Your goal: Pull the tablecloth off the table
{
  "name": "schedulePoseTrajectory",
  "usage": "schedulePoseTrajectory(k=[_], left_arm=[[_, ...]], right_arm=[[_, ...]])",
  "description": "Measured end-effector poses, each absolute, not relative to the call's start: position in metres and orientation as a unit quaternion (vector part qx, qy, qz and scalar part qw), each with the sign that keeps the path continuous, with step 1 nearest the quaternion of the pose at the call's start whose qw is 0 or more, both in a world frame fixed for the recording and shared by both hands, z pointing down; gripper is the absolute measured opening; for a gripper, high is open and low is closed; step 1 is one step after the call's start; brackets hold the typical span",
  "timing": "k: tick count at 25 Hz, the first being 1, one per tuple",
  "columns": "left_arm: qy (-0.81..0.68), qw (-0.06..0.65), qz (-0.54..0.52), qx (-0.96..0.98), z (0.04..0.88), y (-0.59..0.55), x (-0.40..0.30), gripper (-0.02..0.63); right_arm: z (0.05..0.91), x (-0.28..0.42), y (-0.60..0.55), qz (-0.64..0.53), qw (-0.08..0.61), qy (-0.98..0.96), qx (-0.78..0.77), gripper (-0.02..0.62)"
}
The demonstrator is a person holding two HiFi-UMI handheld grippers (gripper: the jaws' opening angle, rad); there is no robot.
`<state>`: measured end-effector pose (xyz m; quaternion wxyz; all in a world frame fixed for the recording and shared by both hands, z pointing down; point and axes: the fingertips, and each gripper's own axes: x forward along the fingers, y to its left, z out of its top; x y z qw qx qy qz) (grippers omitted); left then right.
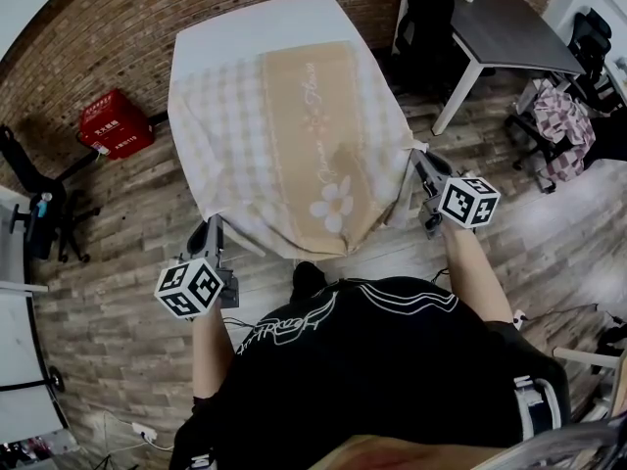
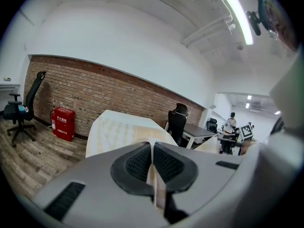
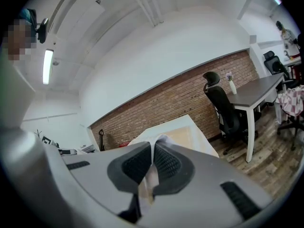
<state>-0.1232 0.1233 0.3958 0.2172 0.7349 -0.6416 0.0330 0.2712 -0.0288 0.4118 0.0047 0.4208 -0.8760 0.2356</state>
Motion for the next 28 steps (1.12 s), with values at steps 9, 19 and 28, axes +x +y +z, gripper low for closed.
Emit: schedulePoseTrajectory(k=[9,19,28], left_arm=[[-0.635,0.220,0.033,0.739,0.401,0.143,-0.100,0.005],[-0.618,0.218,0.052,0.753,0.396,0.143,-0.070,0.005],[-0.598,0.219,0.071,0.768,0.399,0.139,-0.049,0.005]], right_arm=[[0.422,0.291,-0.001,0.242,0.010,-0.875,0.418,-0.003],[0.428,0.310,0.012,0.267,-0.002,-0.870,0.415,-0.002],[0.436,0.315,0.023,0.260,0.006,-0.875,0.409,-0.003]])
